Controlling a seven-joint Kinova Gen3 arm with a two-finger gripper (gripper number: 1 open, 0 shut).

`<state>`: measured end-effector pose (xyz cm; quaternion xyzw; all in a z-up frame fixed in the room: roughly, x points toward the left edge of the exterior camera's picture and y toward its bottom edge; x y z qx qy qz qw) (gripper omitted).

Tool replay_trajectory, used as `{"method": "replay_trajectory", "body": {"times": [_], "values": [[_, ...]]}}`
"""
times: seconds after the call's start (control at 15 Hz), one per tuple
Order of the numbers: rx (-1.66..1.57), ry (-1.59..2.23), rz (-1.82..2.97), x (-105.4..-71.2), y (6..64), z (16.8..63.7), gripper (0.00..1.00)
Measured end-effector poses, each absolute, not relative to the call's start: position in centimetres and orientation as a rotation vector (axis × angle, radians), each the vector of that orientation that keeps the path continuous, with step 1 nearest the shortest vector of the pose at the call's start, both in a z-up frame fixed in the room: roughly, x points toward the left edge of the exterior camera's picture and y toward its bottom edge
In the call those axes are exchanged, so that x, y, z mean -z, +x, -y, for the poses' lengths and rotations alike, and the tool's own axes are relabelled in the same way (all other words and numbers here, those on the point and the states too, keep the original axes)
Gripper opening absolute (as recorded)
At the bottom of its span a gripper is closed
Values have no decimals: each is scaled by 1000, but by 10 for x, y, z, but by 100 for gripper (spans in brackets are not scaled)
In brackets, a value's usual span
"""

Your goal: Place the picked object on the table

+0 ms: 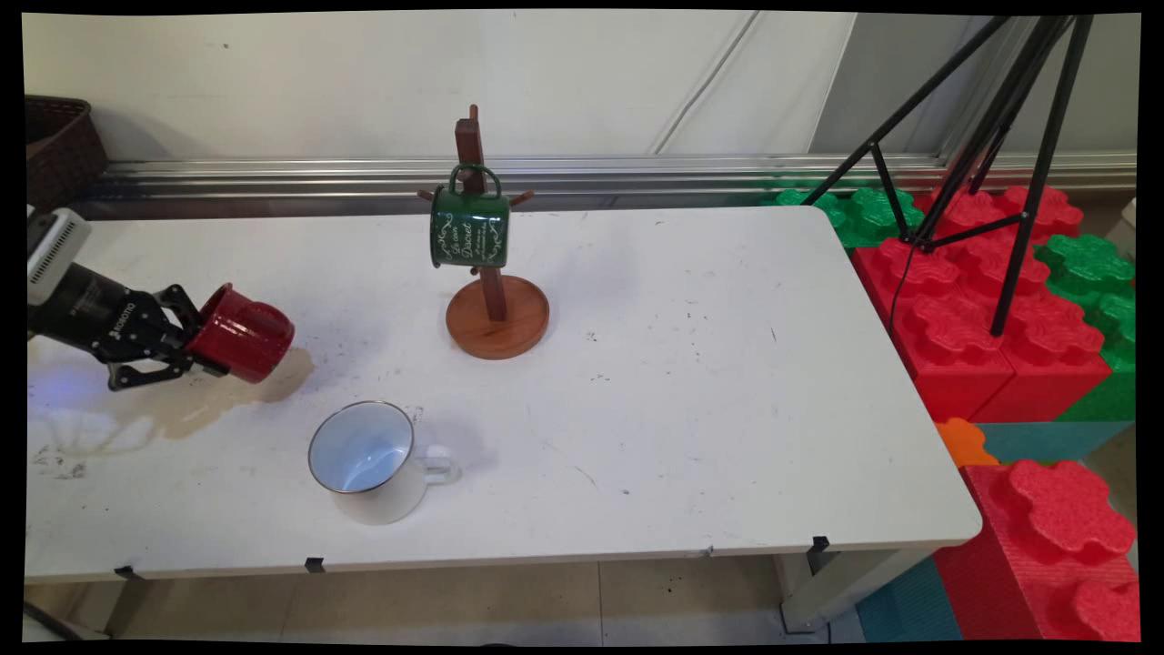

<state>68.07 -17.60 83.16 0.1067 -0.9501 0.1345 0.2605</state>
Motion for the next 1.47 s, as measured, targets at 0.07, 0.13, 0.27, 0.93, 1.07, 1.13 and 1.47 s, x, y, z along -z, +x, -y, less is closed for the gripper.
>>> {"method": "replay_trajectory", "body": {"times": [0.07, 0.13, 0.27, 0.93, 1.07, 1.13, 1.47], "values": [[-366, 280, 2586, -830, 679, 176, 0], [-368, 271, 2599, -829, 677, 177, 0], [-372, 255, 2622, -828, 673, 178, 0], [-400, 172, 2727, -827, 659, 193, 0], [-396, 159, 2739, -827, 657, 193, 0], [-393, 151, 2745, -827, 656, 193, 0], [-375, 111, 2775, -826, 653, 192, 0]]}}
